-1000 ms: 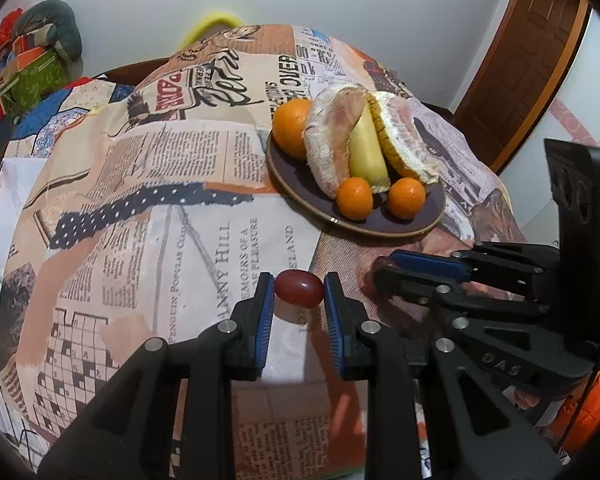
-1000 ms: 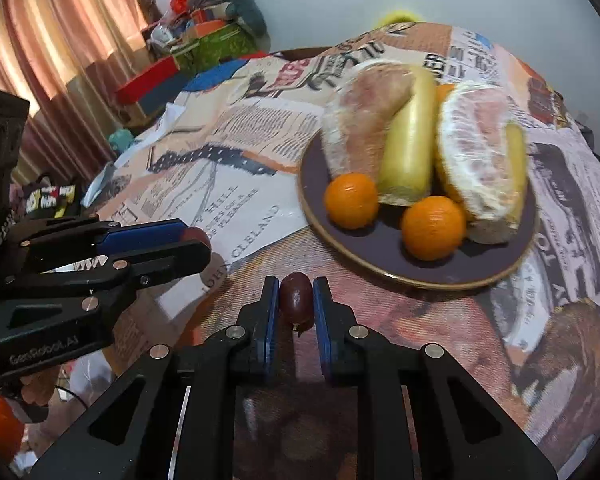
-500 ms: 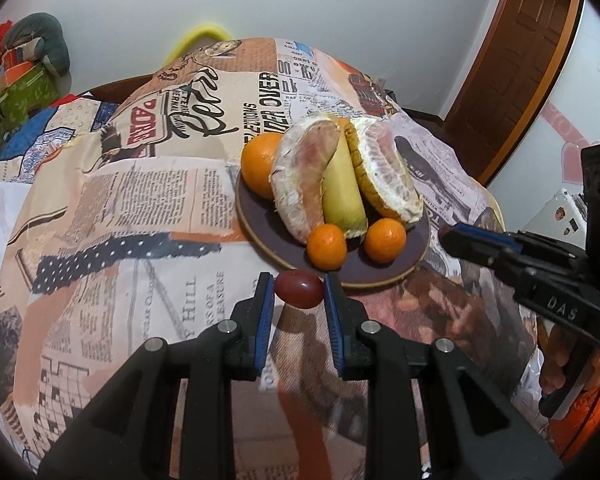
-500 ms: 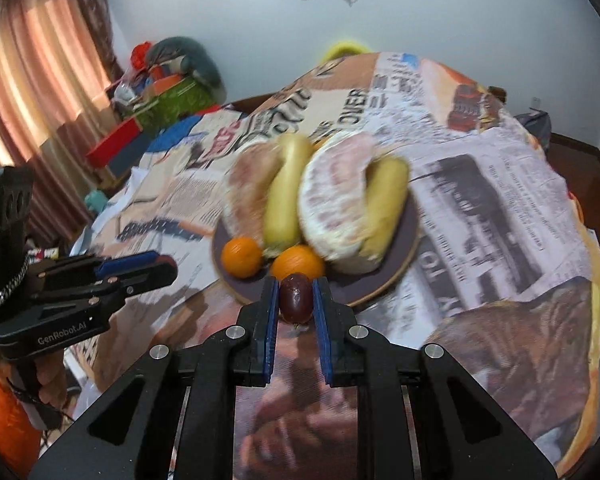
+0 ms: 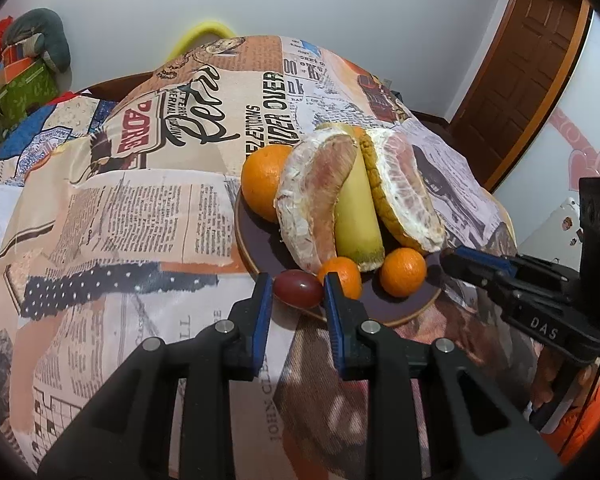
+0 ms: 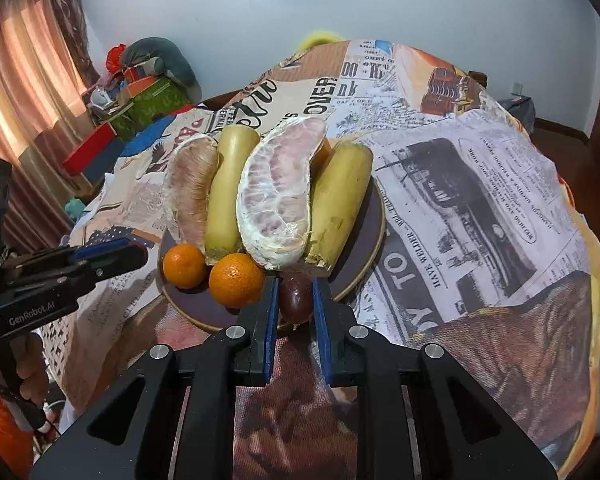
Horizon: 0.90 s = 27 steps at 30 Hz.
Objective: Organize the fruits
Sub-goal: 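Carry the grapes to the plate and release them beside the mandarins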
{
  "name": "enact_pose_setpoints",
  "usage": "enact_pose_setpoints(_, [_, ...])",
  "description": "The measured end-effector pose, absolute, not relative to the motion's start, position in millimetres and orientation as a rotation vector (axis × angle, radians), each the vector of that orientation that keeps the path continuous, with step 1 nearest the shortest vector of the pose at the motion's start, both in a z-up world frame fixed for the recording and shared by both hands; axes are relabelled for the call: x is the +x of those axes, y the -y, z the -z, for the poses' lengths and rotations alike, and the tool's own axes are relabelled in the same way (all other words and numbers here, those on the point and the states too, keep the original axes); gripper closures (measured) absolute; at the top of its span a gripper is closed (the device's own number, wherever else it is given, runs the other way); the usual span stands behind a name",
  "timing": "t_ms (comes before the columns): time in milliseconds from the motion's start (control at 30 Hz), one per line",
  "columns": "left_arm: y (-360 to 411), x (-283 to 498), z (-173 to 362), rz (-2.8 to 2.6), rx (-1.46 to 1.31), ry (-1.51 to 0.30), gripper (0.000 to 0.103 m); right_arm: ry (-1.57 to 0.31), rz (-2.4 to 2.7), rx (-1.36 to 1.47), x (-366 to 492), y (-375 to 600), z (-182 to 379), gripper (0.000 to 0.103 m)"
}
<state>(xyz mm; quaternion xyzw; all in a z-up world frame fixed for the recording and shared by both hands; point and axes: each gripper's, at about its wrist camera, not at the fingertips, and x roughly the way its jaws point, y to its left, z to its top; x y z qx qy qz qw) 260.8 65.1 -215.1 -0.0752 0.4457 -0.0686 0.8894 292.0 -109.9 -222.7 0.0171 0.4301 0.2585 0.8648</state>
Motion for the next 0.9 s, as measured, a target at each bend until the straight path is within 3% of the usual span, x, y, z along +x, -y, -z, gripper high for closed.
enact_pose_setpoints(433, [-66.5,279.6,223.8,0.152,-0.177,-0.943,0.078,-0.906,-0.560,0.039,296.0,105.4,226.8,0.087])
enact_pose_setpoints(667, [-69.4,280.9,224.8,0.153,-0.204,-0.960,0.067,-0.913,-0.554,0.039,296.4,105.5,227.1,0.080])
enact_pose_setpoints(900, [-68.5,269.1,210.9,0.148,-0.200,-0.931,0.067,-0.893,-0.543,0.045,291.2,112.2,215.5,0.079])
